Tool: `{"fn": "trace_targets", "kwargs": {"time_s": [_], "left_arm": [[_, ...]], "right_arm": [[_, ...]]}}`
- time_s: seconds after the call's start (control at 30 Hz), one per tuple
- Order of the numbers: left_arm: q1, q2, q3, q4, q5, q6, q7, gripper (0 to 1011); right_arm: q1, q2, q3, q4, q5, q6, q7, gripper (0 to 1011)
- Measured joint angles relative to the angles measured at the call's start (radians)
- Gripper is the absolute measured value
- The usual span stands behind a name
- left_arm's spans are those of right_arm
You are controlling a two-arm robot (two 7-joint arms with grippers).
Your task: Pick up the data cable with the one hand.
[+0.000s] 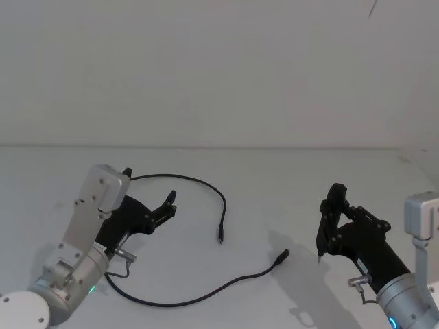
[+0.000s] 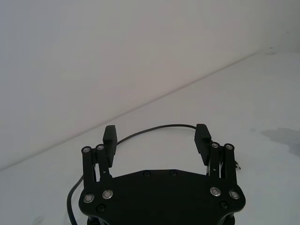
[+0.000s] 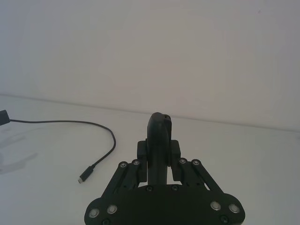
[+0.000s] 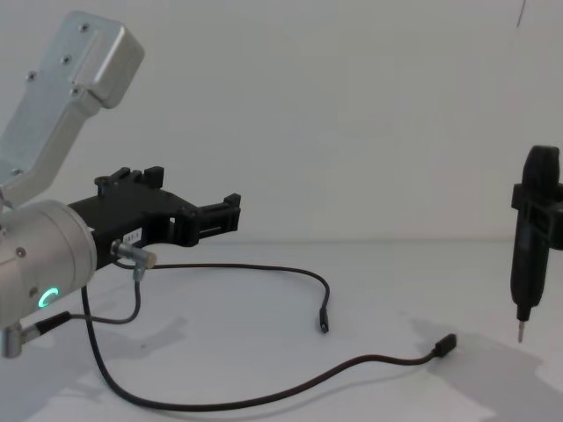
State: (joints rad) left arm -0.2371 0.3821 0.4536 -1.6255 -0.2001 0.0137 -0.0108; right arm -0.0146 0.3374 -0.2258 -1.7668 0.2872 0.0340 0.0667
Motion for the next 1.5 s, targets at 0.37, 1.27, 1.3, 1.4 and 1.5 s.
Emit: {"fn": "trace_targets", "kwargs": {"time_s": [0.37, 1.27, 1.3, 1.4, 1.5], "left_arm": [[0.000, 0.000, 0.001, 0.000, 0.000, 0.000, 0.000, 1001], [0.000, 0.000, 0.001, -0.001, 0.000, 0.000, 0.000, 1001], [0.000, 0.000, 0.000, -0.001, 0.000, 0.001, -0.001, 1001], [-0.001, 0.001, 0.000, -0.001, -0.002, 0.002, -0.009, 1001], [-0.003, 0.006, 0.000, -0.001, -0.008, 0.004, -0.027, 1001]], "right_arm": [[0.000, 0.000, 0.000, 0.000, 0.000, 0.000, 0.000, 279], [0.000, 0.000, 0.000, 0.000, 0.000, 0.000, 0.000, 279], [0.000, 0.000, 0.000, 0.000, 0.000, 0.000, 0.000, 279], [0.000, 0.000, 0.000, 0.000, 0.000, 0.000, 0.000, 279], [0.000, 0.000, 0.000, 0.000, 0.000, 0.000, 0.000, 279]]}}
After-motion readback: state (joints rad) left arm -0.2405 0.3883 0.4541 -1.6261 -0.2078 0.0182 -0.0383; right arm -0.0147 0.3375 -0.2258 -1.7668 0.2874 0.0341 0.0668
